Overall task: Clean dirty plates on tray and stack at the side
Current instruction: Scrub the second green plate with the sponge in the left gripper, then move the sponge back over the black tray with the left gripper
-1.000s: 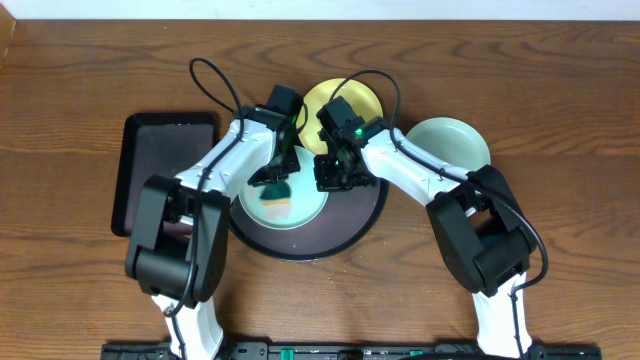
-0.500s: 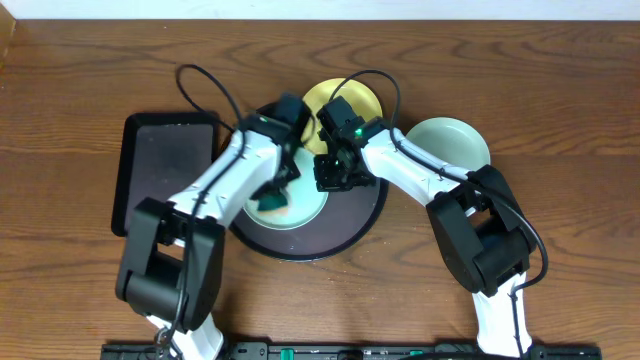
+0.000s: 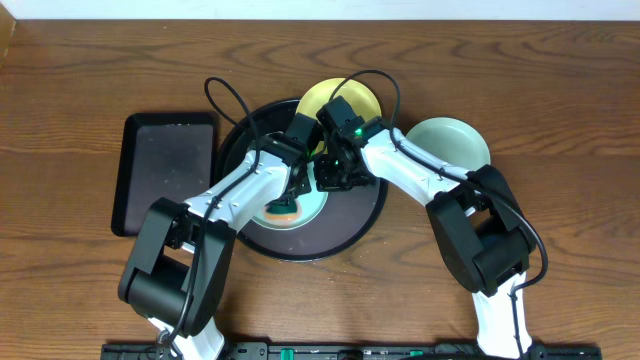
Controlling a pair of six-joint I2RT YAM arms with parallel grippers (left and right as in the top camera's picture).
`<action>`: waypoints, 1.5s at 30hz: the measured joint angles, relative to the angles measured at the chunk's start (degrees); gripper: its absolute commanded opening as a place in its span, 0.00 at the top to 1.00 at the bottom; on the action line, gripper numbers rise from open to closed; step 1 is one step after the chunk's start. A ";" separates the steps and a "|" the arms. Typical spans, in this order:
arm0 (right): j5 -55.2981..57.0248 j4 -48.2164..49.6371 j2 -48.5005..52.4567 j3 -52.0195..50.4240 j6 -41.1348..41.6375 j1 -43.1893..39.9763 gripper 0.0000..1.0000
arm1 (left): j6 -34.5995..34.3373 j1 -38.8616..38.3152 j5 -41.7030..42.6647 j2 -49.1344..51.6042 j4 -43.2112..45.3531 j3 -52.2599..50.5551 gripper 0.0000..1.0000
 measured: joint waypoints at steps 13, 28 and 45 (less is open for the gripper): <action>-0.02 -0.09 0.02 0.07 0.00 0.00 0.99 | 2.75 0.92 -9.66 0.00 8.90 -0.46 0.93; -0.42 0.26 0.09 0.07 -1.33 0.00 0.99 | 8.04 16.92 3.19 -20.55 -4.48 -0.31 0.93; 10.21 -6.34 -4.81 4.70 -11.63 5.22 0.99 | 15.23 33.16 6.01 -23.93 -9.01 -0.28 0.93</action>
